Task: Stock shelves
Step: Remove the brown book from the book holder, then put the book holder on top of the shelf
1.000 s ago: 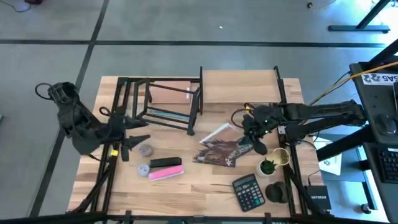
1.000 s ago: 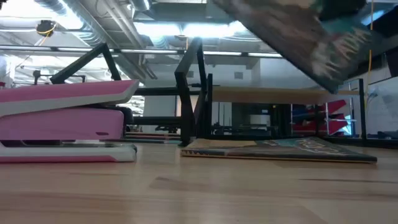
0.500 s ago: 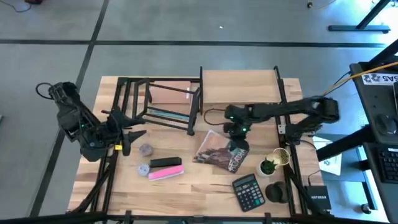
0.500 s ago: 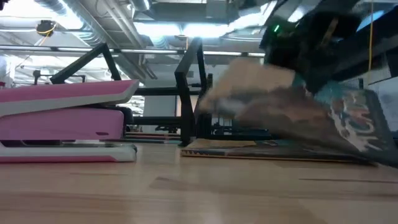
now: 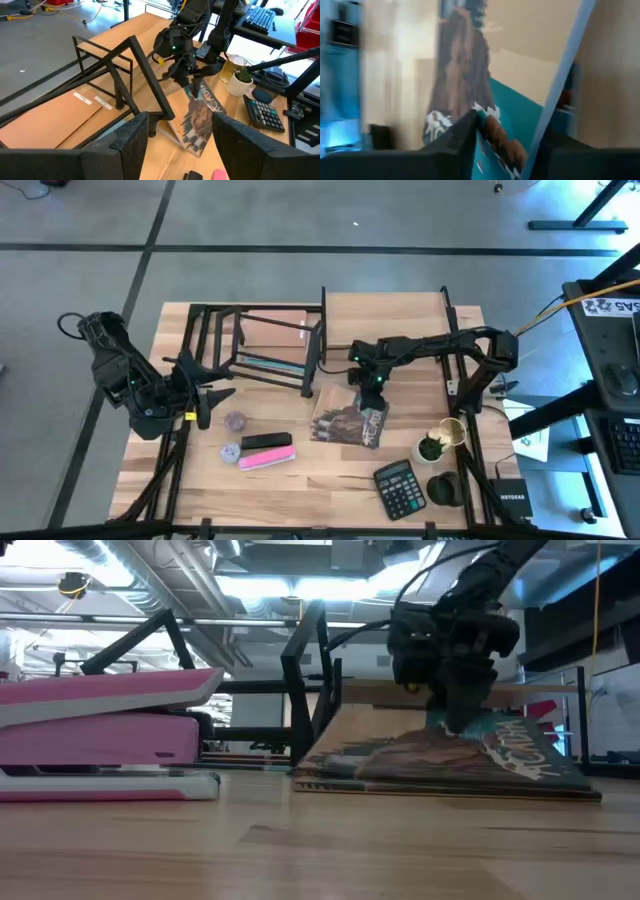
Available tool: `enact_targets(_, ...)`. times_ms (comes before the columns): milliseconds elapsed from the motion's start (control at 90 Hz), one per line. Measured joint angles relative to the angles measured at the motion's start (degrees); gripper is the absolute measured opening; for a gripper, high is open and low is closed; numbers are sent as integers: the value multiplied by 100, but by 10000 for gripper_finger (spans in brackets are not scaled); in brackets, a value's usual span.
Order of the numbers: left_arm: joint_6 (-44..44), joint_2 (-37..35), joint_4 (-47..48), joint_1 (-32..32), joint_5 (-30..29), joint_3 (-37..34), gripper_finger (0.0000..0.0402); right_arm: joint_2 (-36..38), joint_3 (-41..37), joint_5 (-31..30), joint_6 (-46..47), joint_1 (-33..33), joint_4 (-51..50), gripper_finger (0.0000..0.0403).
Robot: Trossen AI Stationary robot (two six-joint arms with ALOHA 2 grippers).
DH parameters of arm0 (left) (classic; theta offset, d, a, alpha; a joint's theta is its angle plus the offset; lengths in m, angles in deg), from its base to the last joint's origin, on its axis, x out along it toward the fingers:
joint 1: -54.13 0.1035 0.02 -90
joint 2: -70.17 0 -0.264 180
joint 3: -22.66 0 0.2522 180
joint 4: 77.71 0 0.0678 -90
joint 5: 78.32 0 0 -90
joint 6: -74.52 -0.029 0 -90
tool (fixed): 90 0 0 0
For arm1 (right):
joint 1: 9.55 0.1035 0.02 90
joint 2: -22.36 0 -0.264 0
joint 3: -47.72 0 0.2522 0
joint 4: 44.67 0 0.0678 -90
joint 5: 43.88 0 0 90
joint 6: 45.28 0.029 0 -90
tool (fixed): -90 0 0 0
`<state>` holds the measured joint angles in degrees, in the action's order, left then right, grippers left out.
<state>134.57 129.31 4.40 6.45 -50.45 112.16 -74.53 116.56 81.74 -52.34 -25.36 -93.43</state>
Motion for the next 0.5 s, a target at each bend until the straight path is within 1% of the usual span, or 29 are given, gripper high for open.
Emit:
enact_targets(67,0,0,0,-2,-3,0,198,0,197,-203,-183,0,-302,146)
enact_targets(133,2,22,2,0,-19,0,198,0,402,-226,-386,4,-535,161)
enact_targets(189,2,41,0,-2,-24,-1,198,2,554,-227,-596,43,-689,170)
enact_targets(244,2,72,0,0,-30,-2,198,11,618,-351,-880,120,-721,173)
enact_targets(322,2,120,2,0,-39,-2,198,7,617,-691,-1162,267,-707,173)
enact_targets(444,2,211,4,-2,-37,-2,198,17,615,-1547,-1398,482,-702,170)
enact_targets(500,2,234,4,-1,-37,-2,198,104,609,-1699,-1427,507,-723,170)
